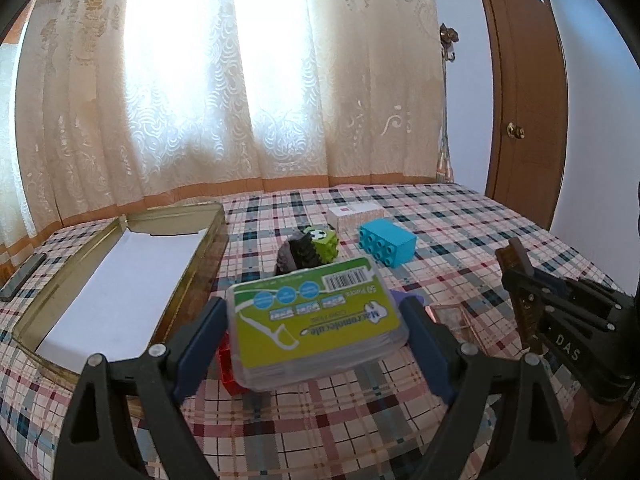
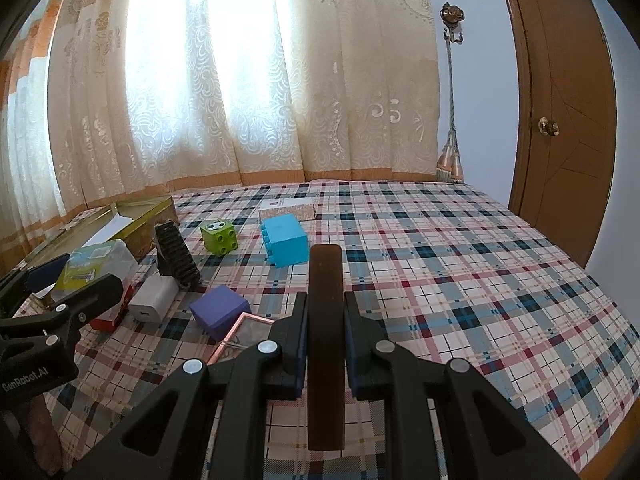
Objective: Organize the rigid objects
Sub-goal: 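Carry the plastic box and comb toward the gold tin with both grippers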
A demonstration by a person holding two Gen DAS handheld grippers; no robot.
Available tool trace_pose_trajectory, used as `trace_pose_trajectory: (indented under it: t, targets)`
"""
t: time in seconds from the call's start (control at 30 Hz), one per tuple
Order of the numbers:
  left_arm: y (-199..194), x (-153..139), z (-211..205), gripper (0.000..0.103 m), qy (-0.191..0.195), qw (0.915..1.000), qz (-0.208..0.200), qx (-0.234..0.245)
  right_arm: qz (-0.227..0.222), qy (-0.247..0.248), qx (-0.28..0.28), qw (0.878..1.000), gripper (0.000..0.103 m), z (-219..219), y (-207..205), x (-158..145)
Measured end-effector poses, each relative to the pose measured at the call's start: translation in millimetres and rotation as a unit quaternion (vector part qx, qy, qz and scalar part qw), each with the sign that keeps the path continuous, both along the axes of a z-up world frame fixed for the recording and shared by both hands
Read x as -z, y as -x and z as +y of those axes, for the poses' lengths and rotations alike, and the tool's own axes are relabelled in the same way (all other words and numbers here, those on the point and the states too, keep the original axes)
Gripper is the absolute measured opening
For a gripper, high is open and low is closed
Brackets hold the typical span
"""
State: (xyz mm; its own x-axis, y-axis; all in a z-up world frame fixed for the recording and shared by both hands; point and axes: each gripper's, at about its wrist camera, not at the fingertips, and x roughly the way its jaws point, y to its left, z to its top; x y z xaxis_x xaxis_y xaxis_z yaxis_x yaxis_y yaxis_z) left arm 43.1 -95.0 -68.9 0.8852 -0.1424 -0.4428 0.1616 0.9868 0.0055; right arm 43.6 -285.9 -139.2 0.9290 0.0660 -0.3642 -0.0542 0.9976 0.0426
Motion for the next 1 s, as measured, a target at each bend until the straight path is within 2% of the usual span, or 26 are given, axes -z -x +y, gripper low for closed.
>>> trace_pose_trajectory:
  t: [0.23,0.43,0.63,1.0]
  targets:
    - [3,-2,6,0.088,0.012,0.9998,-0.014,-0.011,-0.031,-0.004,0.007,0.999,0.017,-1,9,-1]
    - [12,-5,9,0.088,0.010,0.9988,-0.044,-0.020,-0.062,-0.001,0.021,0.998,0.017,-1,20,-3]
    - [18,-7,15,0.088,0.005,0.9975,-0.062,-0.032,-0.071,0.024,0.036,0.997,0.017,6,23,-4]
    - [23,-7,35,0.088,0.003,0.9953,-0.077,-0.059,-0.086,0.025,0.008,0.996,0.017,30,25,-8]
